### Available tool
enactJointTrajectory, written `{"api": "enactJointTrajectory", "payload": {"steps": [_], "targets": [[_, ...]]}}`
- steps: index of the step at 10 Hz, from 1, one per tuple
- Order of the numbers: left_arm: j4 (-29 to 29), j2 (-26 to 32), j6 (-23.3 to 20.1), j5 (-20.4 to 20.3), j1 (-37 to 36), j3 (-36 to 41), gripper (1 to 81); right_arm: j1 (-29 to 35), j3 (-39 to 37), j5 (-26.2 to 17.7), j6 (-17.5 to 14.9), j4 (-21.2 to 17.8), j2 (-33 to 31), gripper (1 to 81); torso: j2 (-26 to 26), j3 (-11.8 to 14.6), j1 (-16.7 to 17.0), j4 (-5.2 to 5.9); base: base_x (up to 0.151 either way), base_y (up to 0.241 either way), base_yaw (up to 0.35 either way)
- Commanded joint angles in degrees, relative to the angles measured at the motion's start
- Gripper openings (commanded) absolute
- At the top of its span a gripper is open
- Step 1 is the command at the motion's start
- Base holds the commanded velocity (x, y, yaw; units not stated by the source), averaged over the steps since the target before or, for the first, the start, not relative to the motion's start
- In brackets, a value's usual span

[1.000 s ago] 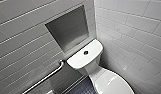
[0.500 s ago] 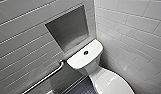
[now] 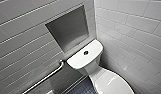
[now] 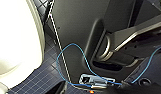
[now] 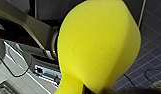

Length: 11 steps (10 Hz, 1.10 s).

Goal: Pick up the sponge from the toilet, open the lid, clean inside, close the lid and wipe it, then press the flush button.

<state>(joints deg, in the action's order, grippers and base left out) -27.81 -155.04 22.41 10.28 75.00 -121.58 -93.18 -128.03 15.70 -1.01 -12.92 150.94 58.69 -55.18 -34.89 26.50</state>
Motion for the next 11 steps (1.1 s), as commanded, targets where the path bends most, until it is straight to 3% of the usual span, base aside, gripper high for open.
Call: {"api": "enactJointTrajectory", "payload": {"steps": [1, 3, 4, 7, 8, 9, 10, 11], "targets": [[-5.41, -3.68, -0.26, 3.87, 4.06, -6.09, 81.1, 2.94, 26.98, 4.13, -0.05, -0.96, -19.45, 1.0, 0.0, 0.0, 0.0, 0.0, 0.0, 0.0, 0.0], [-5.5, -6.15, -0.26, 3.87, 4.94, -9.8, 81.1, 7.32, 38.83, 5.39, 0.48, -1.14, -29.37, 1.0, 0.0, 0.0, 0.0, 0.0, 0.0, 0.0, 0.0], [-5.5, -6.51, -0.26, 3.79, 5.03, -10.34, 81.1, 10.12, 43.67, 5.39, 0.84, -1.99, -33.85, 1.0, 5.73, 0.0, -3.69, 0.0, 0.0, 0.0, 0.0], [-5.77, -7.57, -0.26, 3.79, 5.74, -11.13, 81.1, 18.51, 48.32, 4.78, 0.84, -5.09, -39.81, 1.0, 8.62, 0.0, -5.37, 0.0, 0.0, 0.0, 0.0], [-5.77, -8.26, -0.26, 3.79, 5.82, -12.01, 81.1, 19.83, 48.67, 4.78, 0.84, -5.62, -40.34, 1.0, 10.86, 0.0, -6.73, 4.01, 0.0, 0.0, 0.0], [-5.77, -9.15, -0.35, 3.79, 5.91, -13.16, 81.1, 20.45, 48.67, 4.69, 0.84, -5.62, -40.43, 1.0, 12.68, 0.0, -7.85, 5.54, 0.0, 0.0, 0.0], [-5.86, -9.85, -0.35, 3.79, 5.91, -13.69, 81.1, 21.41, 48.41, 4.52, 0.84, -5.62, -40.26, 1.0, 8.35, 0.0, -5.0, 5.86, 0.0, 0.0, 0.0], [-5.86, -10.29, -0.35, 3.79, 5.91, -13.78, 81.1, 22.9, 48.41, 4.25, 0.84, -5.45, -39.9, 1.0, 9.75, 0.0, -5.83, 1.48, 0.0, 0.0, 0.0]]}}
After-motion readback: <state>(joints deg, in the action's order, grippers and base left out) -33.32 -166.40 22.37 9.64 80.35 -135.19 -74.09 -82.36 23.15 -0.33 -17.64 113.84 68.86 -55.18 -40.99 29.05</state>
